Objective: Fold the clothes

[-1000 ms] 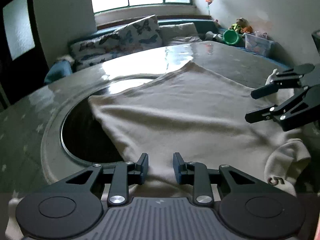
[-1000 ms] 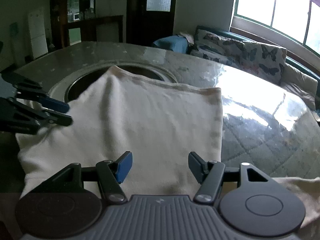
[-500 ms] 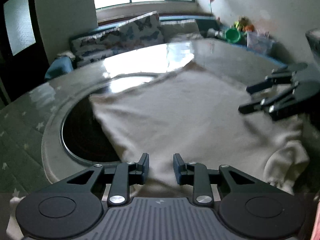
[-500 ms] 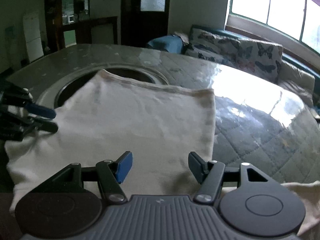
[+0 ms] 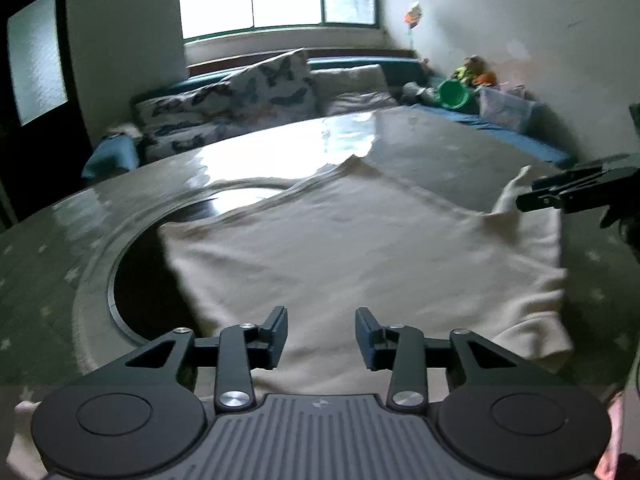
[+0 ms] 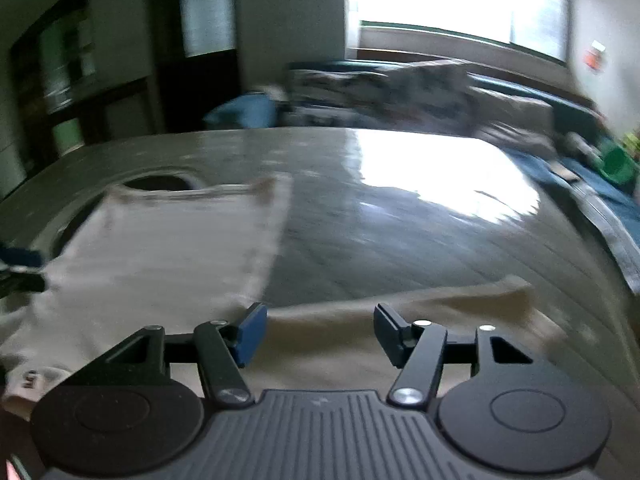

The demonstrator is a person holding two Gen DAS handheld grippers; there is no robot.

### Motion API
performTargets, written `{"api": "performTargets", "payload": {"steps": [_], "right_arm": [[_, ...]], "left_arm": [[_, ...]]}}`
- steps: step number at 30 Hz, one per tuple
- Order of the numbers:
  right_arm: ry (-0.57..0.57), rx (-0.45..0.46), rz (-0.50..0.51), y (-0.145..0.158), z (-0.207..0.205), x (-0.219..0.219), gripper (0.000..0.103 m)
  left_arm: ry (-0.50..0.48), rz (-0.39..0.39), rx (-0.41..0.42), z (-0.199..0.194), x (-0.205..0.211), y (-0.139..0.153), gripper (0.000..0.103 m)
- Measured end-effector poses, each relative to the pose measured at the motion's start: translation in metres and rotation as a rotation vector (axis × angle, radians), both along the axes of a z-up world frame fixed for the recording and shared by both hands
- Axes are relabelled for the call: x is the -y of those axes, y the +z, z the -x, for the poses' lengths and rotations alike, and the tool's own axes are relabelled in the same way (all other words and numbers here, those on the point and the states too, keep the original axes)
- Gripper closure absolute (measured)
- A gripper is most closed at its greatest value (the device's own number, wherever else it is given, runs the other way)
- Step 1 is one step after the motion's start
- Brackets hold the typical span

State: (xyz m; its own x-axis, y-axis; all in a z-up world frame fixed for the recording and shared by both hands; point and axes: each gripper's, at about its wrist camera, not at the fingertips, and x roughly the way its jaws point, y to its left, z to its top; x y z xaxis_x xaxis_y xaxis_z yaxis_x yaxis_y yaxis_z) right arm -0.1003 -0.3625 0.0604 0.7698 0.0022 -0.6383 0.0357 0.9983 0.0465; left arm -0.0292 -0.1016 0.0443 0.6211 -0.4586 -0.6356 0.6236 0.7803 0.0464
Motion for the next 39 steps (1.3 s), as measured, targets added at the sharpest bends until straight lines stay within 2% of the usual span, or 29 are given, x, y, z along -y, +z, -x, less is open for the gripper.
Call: {"api": "performTargets", "payload": {"steps": [8,13,19,21,22,24,26,32,39], "right_arm": [[-0.263,0.001,-0.023,-0.014,0.025,0.078,0.050],[-0.329,0.016,-0.050,-0.021,0.021,0.099,0.053],[-0.388,0.020,-0.087,-0.029,0.011,0.113,0.064],[-0.405,0.019,-0.093,-0.032,0.009,0.116,0.075],[-0.412,0.020,-0.095,-0.034,0.008,0.118,0.077],[-0.419,0.023,-0.095,-0.034,0.008,0.119,0.093],[-0.422,0.038,-0.114,-0.031,0.011,0.120,0.097],[-0.397,0.125,-0.207,-0.009,0.028,0.118,0.098],[-0.253,0.256,-0.310,0.038,0.051,0.089,0.098]], "left_arm": [[-0.106,0.040,0.014,0.021,0.043,0.010,0.057],[-0.179,0.039,0.017,0.034,0.070,0.011,0.055],[-0.231,0.039,0.009,0.046,0.090,0.009,0.054],[-0.238,0.038,0.006,0.048,0.091,0.007,0.054],[-0.240,0.038,0.005,0.049,0.092,0.006,0.054],[-0.239,0.035,0.003,0.051,0.093,0.004,0.053],[-0.233,0.036,-0.003,0.050,0.092,0.002,0.053],[-0.208,0.043,-0.019,0.048,0.087,-0.002,0.047],[-0.175,0.063,-0.029,0.044,0.074,-0.002,0.045]]}}
